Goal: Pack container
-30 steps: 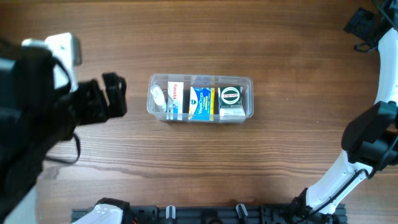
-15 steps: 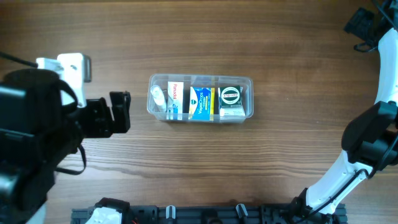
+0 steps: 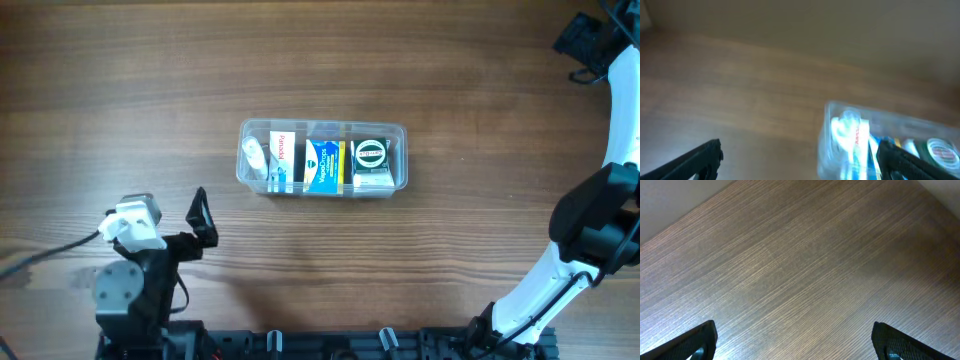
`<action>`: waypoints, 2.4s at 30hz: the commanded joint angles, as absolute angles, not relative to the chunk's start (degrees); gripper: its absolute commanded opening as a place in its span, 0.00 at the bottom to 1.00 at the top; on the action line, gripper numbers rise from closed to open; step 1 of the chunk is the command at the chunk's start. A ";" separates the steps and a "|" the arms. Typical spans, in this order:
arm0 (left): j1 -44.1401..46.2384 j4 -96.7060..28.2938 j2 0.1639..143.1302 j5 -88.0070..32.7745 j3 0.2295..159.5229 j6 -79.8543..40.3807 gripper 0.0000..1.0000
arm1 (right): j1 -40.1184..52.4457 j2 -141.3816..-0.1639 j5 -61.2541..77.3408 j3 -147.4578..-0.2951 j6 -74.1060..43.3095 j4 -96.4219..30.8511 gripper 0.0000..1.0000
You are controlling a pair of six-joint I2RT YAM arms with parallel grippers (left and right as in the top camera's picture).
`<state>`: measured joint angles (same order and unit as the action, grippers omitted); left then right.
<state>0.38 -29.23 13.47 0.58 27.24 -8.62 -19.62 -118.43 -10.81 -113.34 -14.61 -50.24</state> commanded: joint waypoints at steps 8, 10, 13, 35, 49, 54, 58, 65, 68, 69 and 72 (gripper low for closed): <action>-1.74 -17.85 0.16 1.13 12.56 -10.98 1.00 | -19.46 -118.67 -11.57 -113.89 -13.65 -50.13 1.00; -1.74 -16.43 0.14 1.37 11.55 -10.94 1.00 | -19.46 -118.67 -11.57 -113.89 -13.65 -50.13 1.00; -1.78 -12.14 0.14 2.70 8.67 -10.92 1.00 | -19.46 -118.67 -11.57 -113.89 -13.65 -50.13 1.00; -1.78 -4.16 0.16 -3.38 0.32 -10.94 1.00 | -19.46 -118.67 -11.57 -113.89 -13.65 -50.13 1.00; -1.78 -4.16 0.16 -3.38 0.32 -10.94 1.00 | -19.46 -118.67 -11.57 -113.89 -13.65 -50.13 1.00; -1.78 -4.14 0.16 -3.38 0.32 -10.94 1.00 | -19.46 -118.67 -11.57 -113.89 -13.65 -50.13 1.00; -1.78 -4.16 0.16 -3.38 0.32 -10.94 1.00 | -19.49 -118.72 -11.57 -113.89 -13.65 -50.11 1.00; -1.78 -4.16 0.16 -3.38 0.32 -10.94 1.00 | -19.49 -97.93 -11.55 -113.89 -13.54 -56.23 1.00; -1.78 -4.16 0.16 -3.38 0.32 -10.94 1.00 | -19.46 -86.30 -9.13 -113.89 -7.46 -56.10 1.00; -1.78 -4.16 0.16 -3.38 0.32 -10.94 1.00 | -19.46 -82.21 -6.66 -113.89 -5.02 -56.40 1.00; -1.78 -4.14 0.16 -3.38 0.32 -10.94 1.00 | -18.65 -74.37 -4.64 -112.95 -3.84 -57.71 1.00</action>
